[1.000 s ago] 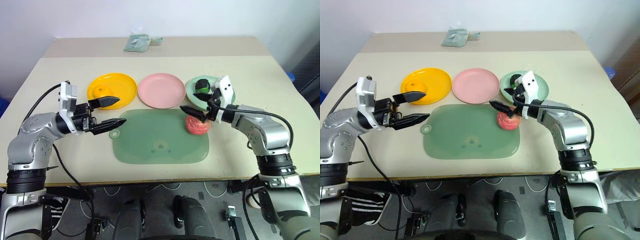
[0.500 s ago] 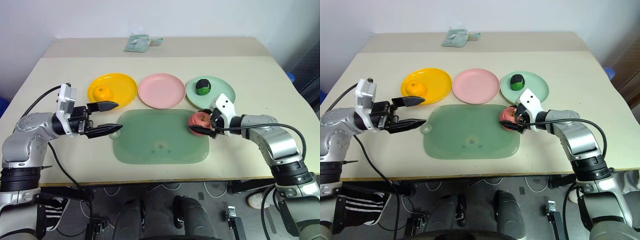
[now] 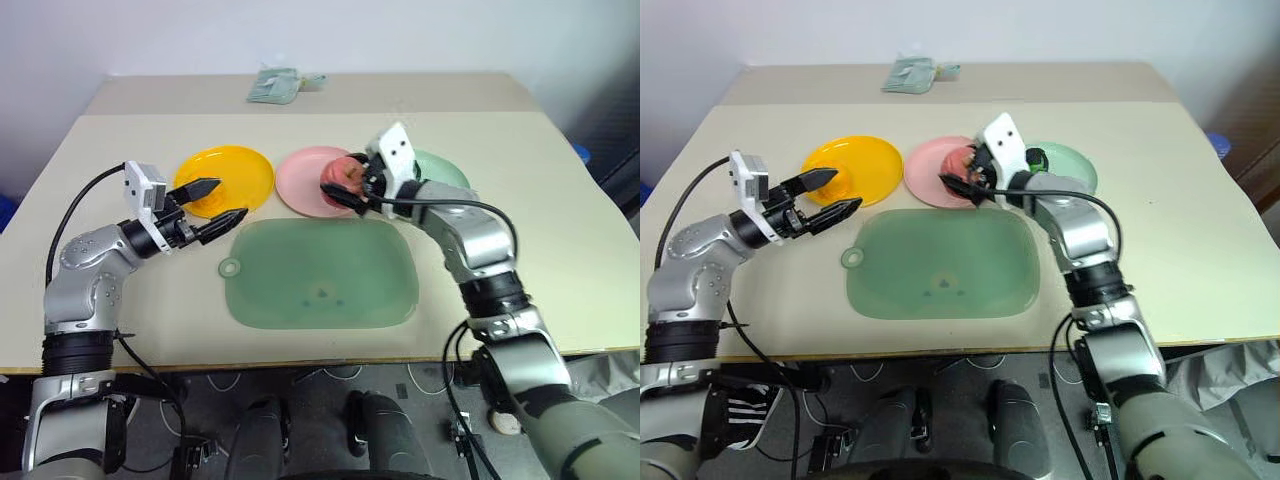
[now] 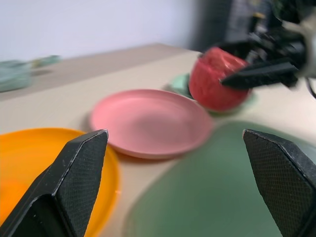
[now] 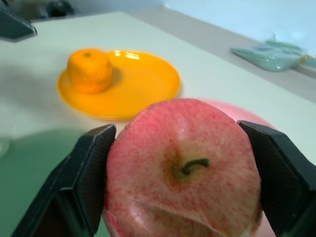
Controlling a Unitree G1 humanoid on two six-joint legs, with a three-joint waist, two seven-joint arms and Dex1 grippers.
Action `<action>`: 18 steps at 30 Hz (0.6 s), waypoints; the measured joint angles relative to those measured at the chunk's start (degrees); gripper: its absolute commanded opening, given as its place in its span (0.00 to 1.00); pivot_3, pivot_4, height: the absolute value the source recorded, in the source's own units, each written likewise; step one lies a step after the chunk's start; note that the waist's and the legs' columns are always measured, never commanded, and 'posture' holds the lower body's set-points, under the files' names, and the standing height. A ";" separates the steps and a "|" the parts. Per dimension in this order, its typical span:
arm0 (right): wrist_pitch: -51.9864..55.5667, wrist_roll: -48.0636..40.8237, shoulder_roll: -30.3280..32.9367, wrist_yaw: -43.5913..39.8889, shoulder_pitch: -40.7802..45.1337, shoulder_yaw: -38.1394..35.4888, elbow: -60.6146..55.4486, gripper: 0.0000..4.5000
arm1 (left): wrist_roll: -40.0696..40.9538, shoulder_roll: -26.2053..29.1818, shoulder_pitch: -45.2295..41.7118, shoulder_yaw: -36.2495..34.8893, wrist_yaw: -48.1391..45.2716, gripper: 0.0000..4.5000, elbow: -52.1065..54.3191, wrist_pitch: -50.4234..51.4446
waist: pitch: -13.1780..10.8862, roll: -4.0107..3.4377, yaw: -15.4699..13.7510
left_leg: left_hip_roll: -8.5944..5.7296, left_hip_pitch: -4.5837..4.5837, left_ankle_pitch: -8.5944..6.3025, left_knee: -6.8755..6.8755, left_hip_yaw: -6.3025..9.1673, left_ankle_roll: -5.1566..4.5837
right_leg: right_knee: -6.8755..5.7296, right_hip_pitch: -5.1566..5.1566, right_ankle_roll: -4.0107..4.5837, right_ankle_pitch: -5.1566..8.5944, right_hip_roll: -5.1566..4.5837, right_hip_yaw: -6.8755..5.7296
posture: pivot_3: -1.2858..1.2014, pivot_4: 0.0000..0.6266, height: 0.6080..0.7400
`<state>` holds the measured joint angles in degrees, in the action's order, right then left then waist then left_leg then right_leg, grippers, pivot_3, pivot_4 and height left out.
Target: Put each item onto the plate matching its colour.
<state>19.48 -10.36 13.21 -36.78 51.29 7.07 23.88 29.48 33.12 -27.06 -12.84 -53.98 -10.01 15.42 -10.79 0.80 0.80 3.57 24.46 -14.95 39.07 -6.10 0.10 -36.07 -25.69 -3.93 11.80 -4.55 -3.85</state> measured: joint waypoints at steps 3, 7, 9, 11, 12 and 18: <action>-7.65 3.01 -3.28 1.37 3.33 1.20 13.39 0.74 | -1.69 -0.69 0.78 0.53 2.66 1.00 0.12 -0.19 | 0.00 0.00 0.18 | 0.00 0.00 0.00 -0.02 0.00 0.00 | 0.00 -0.01 0.00 0.00 0.00 0.00 | 0.52 0.24 1.00; -14.34 3.59 -4.64 1.51 7.39 -0.59 26.72 0.99 | -2.90 -0.46 2.85 0.56 3.43 1.00 0.32 -0.90 | -0.02 -0.03 0.24 | 0.02 0.02 0.01 -0.04 0.00 0.01 | -0.01 -0.03 0.00 0.00 0.00 -0.01 | 0.52 0.24 1.00; -16.26 3.30 -4.94 0.73 9.04 -1.96 30.22 0.99 | -2.41 0.32 3.45 0.29 2.33 1.00 1.09 -0.69 | -0.02 -0.03 0.38 | 0.04 0.01 0.01 -0.05 -0.02 0.01 | -0.02 -0.03 0.00 0.00 0.00 0.00 | 0.52 0.24 1.00; -17.78 3.36 -4.84 0.23 9.87 -2.66 31.62 0.99 | -1.69 0.58 4.13 0.01 1.69 1.00 2.08 -0.61 | -0.02 -0.04 0.42 | 0.04 0.00 0.01 -0.06 -0.01 0.01 | -0.02 -0.03 0.01 0.00 0.00 0.00 | 0.52 0.24 1.00; -18.44 3.41 -4.83 0.13 9.93 -2.96 31.70 0.99 | -1.38 0.56 4.48 0.01 1.54 1.00 2.41 -0.60 | -0.02 -0.04 0.41 | 0.04 0.00 0.01 -0.06 -0.01 0.02 | -0.02 -0.03 0.01 0.00 0.00 0.00 | 0.52 0.24 1.00; -19.57 2.99 -4.41 -0.01 9.76 -4.38 29.72 0.99 | 2.10 0.55 5.28 -0.02 -2.56 1.00 3.07 0.76 | -0.03 -0.05 0.38 | 0.04 0.01 0.02 -0.06 -0.01 0.04 | -0.03 -0.03 0.01 0.00 -0.01 0.00 | 0.52 0.24 1.00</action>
<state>-0.09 -7.37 8.80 -36.79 61.05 2.69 53.61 31.58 33.67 -21.78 -12.86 -56.54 -6.94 16.18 -10.82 0.76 1.17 3.61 24.47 -14.94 39.01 -6.11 0.14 -36.11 -25.72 -3.92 11.80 -4.56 -3.85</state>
